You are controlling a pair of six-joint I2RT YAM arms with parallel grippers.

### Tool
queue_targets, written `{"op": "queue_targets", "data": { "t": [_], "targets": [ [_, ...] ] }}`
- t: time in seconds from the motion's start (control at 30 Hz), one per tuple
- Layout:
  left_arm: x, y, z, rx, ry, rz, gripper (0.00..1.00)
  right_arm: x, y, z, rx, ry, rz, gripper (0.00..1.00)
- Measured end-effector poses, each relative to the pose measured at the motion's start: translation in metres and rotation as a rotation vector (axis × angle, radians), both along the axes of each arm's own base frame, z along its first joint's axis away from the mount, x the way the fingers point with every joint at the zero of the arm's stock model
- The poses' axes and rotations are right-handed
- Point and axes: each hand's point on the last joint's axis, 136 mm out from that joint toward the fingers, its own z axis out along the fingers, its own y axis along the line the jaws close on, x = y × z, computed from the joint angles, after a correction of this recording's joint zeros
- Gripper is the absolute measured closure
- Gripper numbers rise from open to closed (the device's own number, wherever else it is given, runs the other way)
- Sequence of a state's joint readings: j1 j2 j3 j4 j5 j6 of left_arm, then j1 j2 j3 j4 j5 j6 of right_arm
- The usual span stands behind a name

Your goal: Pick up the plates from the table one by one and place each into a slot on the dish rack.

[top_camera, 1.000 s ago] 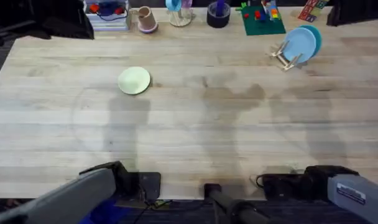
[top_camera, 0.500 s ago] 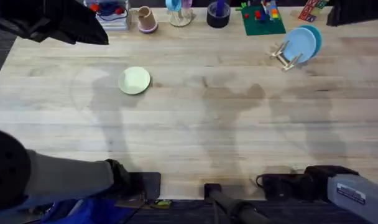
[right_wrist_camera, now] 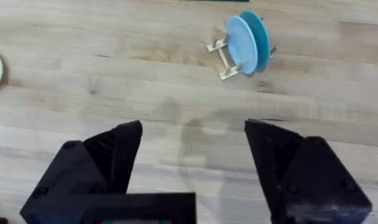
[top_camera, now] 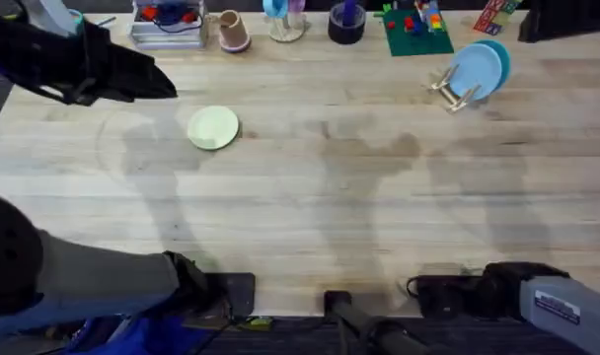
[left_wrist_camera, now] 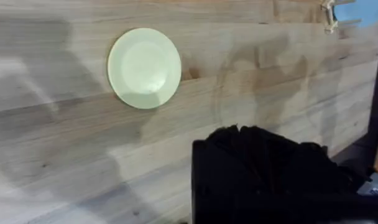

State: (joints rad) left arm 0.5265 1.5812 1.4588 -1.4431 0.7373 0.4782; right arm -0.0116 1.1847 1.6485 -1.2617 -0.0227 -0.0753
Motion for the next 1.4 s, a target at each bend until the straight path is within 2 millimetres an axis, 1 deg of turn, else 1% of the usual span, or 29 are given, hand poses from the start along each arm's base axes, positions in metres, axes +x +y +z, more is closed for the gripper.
{"op": "queue_targets", "data": {
  "t": [0.1,0.4,0.6,0.8,1.1,1.4],
  "targets": [
    [0.002,-0.001,-0.011,-0.034,0.024,-0.014,0.958,0.000,0.000,0.000,0.000,0.000,0.000,0.007],
    [0.018,-0.002,-0.051,-0.160,0.086,-0.061,0.959,0.000,0.000,0.000,0.000,0.000,0.000,0.008],
    [0.022,-0.003,-0.068,-0.211,0.104,-0.086,0.959,0.000,0.000,0.000,0.000,0.000,0.000,0.007],
    [0.027,0.001,-0.073,-0.229,0.073,-0.087,0.959,0.000,0.000,0.000,0.000,0.000,0.000,0.007],
    [0.026,0.024,-0.075,-0.256,0.056,-0.012,0.959,0.000,0.000,0.000,0.000,0.000,0.000,0.008],
    [0.030,0.028,-0.076,-0.243,0.035,-0.011,0.960,0.000,0.000,0.000,0.000,0.000,0.000,0.009]
  ]
}}
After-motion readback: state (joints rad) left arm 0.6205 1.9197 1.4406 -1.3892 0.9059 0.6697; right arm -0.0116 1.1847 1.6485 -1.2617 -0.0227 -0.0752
